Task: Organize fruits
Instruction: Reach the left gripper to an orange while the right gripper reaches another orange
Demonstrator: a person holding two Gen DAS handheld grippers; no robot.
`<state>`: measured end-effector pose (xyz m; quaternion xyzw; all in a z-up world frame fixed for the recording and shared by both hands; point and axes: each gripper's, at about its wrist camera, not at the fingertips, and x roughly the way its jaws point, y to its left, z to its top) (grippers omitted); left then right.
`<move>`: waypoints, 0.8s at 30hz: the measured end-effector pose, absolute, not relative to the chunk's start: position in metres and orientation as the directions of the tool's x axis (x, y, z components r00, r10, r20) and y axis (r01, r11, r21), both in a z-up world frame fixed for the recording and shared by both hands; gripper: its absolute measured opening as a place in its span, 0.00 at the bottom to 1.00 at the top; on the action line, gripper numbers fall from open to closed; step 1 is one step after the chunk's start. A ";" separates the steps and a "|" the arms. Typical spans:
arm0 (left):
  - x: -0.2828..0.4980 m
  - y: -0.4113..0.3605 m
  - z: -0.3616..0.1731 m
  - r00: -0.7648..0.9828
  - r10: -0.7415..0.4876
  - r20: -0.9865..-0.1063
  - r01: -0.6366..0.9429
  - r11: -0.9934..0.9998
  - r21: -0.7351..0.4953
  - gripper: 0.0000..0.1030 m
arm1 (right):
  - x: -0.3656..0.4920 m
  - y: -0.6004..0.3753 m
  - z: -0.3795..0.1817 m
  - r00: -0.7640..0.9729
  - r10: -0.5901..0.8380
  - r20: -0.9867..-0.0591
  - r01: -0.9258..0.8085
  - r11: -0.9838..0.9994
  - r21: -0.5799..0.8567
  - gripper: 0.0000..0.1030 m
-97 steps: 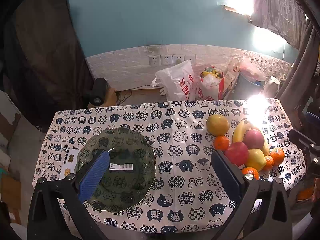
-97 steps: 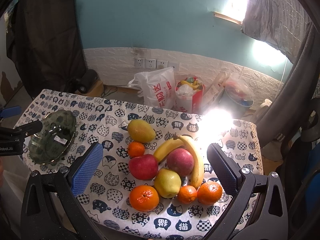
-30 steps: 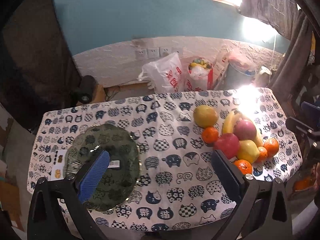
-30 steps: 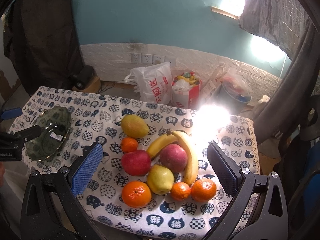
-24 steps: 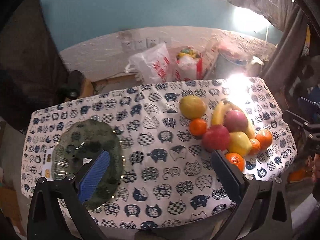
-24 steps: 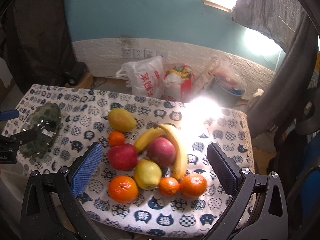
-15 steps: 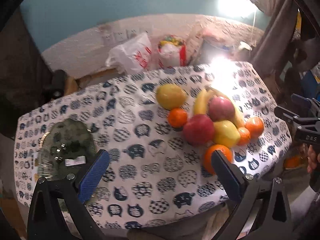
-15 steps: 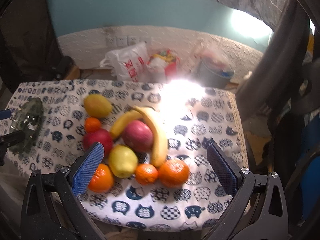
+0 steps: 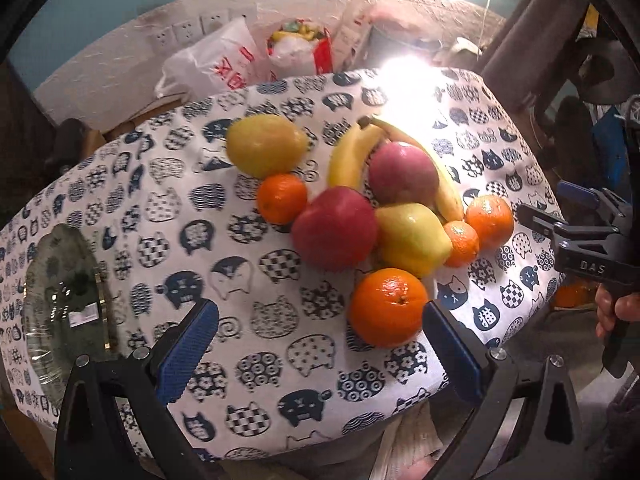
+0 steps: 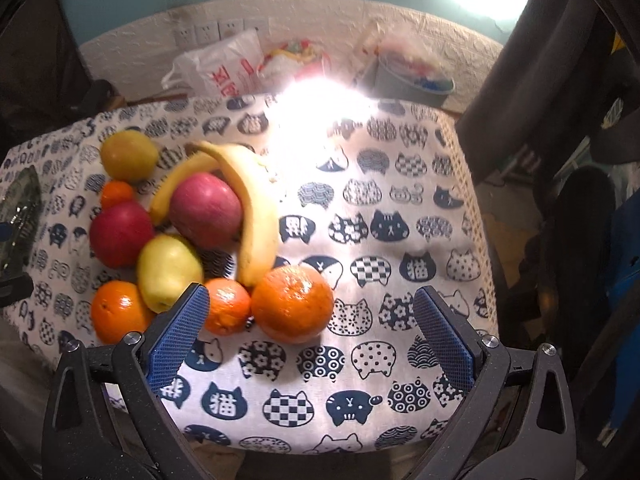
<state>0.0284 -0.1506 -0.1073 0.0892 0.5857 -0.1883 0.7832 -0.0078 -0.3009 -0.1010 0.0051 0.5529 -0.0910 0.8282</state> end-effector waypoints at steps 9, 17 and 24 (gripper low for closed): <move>0.031 -0.178 -0.139 0.154 -0.193 -0.969 0.418 0.902 -0.113 1.00 | -0.004 -0.314 -0.131 0.321 -0.122 -0.939 0.155 0.985 -0.075 0.94; 0.031 -0.196 -0.156 0.146 -0.173 -0.974 0.442 0.892 -0.092 1.00 | 0.001 -0.321 -0.152 0.285 -0.095 -0.954 0.156 0.986 -0.051 0.90; 0.029 -0.208 -0.180 0.124 -0.144 -0.982 0.445 0.892 -0.074 1.00 | 0.006 -0.317 -0.164 0.295 -0.048 -0.954 0.125 0.992 -0.011 0.87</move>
